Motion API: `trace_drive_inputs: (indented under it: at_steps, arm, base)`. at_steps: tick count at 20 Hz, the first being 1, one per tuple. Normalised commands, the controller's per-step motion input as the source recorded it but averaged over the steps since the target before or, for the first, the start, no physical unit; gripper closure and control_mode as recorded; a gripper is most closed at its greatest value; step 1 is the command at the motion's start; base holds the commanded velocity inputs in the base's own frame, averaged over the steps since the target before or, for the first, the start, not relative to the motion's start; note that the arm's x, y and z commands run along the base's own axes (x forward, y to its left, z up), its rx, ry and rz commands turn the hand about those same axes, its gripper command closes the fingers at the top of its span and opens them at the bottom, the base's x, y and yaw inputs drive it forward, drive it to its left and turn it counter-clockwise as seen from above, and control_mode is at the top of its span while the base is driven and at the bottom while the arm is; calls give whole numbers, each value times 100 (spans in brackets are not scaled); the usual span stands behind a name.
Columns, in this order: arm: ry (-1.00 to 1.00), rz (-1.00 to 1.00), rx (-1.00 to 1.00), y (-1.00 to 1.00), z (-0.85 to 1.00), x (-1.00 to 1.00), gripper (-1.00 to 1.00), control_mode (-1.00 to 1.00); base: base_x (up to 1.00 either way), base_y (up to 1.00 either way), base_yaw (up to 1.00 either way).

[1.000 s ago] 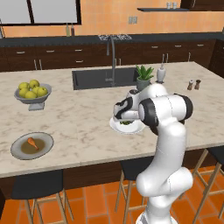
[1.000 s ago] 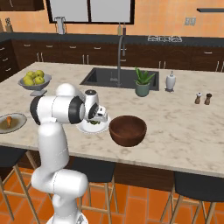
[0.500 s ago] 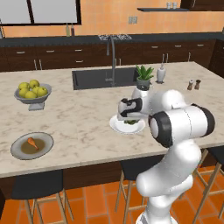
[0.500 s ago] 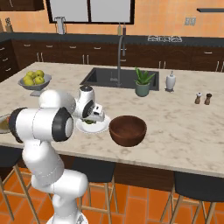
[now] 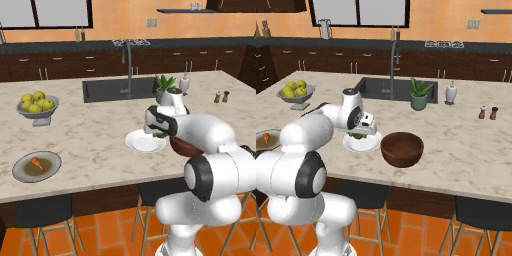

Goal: Pick the chicken drumstick and lime from their plates and place them in the bowl. Then put the bowl in the fridge.

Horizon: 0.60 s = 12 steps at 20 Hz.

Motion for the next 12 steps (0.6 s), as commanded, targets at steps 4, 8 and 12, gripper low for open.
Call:
trace_drive_inputs:
  at_steps: [4, 8, 12]
  arm:
    - [0, 0, 0, -100, 0, -8, 100, -100]
    - [4, 0, 1, -100, -4, 3, 100, -100]
    - [9, 0, 0, -95, -39, 27, 100, -100]
  base:
    - [0, 0, 0]
    - [0, 0, 0]
    - [0, 0, 0]
